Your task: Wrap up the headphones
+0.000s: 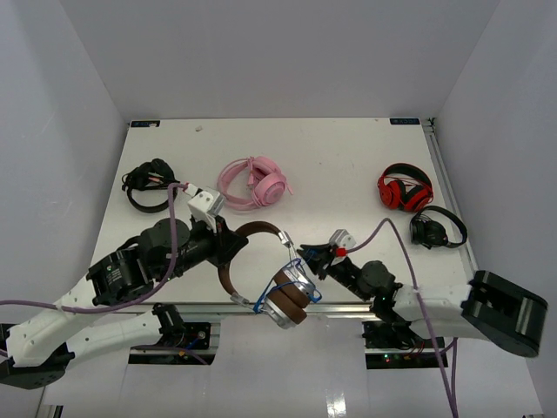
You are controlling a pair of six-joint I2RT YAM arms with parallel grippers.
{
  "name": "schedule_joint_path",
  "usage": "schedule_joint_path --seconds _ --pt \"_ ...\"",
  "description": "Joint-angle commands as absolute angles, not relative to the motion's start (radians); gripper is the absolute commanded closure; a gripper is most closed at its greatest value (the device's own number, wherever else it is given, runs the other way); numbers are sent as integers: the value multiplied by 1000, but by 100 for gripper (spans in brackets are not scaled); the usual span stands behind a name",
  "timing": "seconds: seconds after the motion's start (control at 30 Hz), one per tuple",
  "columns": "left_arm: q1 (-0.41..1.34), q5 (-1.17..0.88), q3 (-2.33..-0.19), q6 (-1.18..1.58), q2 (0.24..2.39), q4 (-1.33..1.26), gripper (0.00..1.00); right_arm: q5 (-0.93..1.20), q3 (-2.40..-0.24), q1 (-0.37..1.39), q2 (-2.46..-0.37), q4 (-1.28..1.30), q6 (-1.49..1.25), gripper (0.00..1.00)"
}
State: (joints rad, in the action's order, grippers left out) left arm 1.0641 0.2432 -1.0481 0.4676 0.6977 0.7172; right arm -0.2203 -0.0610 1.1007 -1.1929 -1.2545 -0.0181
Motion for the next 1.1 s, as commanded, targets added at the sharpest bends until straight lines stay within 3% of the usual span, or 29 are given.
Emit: schedule_joint_path --seconds 0.0,0.23,0.5,1.07 --pt "1065 206 -1047 345 736 734 100 -199 -220 1011 -852 -947 -5 92" --pt "1065 272 -1028 274 799 730 100 -189 -493 928 -723 -431 -5 92" --pt "1065 182 -985 202 828 668 100 -176 -669 869 -746 -237 39 92" --pt "1066 662 -1110 259 1119 793 100 86 -1003 856 -946 229 66 92"
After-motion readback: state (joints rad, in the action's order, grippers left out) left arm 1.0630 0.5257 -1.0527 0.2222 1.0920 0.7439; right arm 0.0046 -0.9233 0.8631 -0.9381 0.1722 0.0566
